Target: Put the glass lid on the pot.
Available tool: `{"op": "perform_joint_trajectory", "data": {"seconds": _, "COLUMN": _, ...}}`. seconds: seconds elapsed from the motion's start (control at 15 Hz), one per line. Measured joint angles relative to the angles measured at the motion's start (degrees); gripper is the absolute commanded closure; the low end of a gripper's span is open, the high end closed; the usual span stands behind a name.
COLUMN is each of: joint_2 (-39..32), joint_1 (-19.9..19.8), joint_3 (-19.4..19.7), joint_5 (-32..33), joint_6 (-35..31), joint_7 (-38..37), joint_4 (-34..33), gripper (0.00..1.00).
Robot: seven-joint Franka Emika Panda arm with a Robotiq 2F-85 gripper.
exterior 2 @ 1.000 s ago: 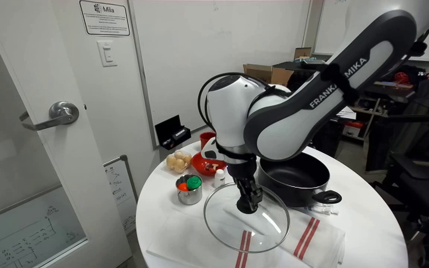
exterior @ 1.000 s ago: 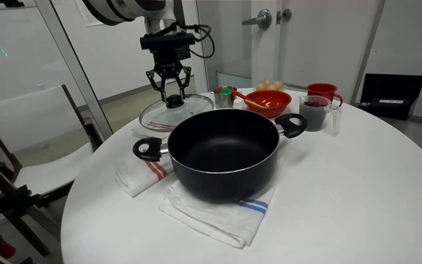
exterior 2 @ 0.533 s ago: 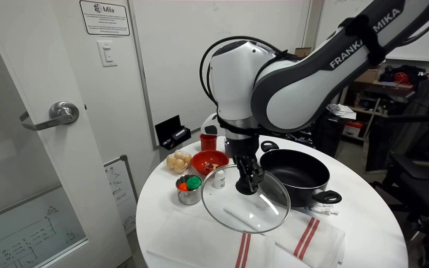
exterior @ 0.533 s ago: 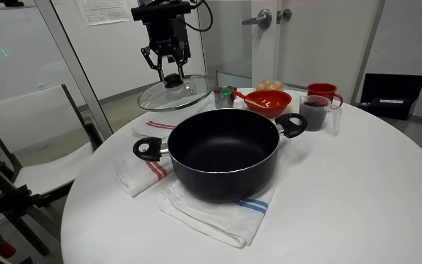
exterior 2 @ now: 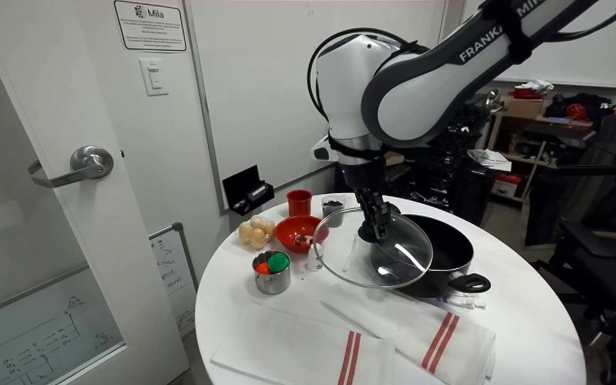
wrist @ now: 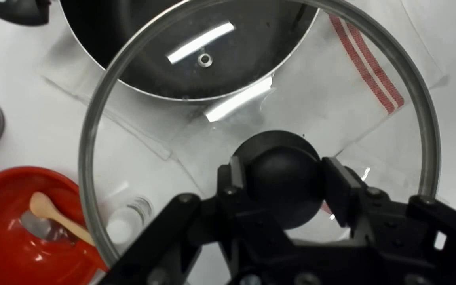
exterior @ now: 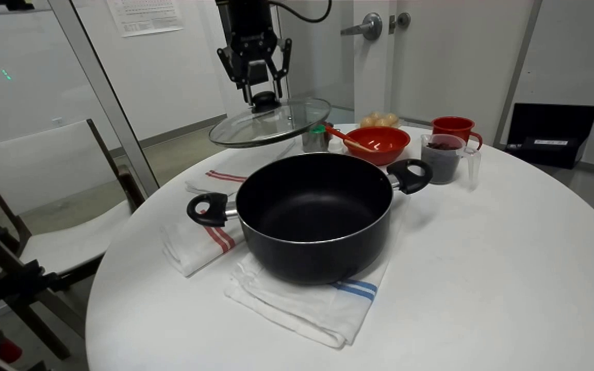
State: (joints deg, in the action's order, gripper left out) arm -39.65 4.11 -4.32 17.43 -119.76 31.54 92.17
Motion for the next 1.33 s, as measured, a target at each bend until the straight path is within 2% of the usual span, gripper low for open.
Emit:
{"op": "perform_joint_trajectory", "data": {"seconds": 0.6, "joint_2": 0.6, "joint_1": -9.8, "joint_3": 0.1, "joint_5": -9.9, "joint_6": -1.1, "joint_7": -0.2, "joint_4": 1.3, "gripper": 0.75}}
{"op": "perform_joint_trajectory", "data": {"seconds": 1.07, "joint_2": 2.9, "joint_1": -15.3, "joint_3": 0.3, "joint_5": -16.6, "joint_6": -6.1, "joint_7": -2.2, "joint_4": 8.0, "gripper": 0.75}}
{"op": "perform_joint_trajectory", "data": {"seconds": 1.33, "joint_2": 5.3, "joint_1": -16.9, "joint_3": 0.9, "joint_5": -18.5, "joint_6": -8.8, "joint_7": -4.4, "joint_4": 12.8, "gripper": 0.75}}
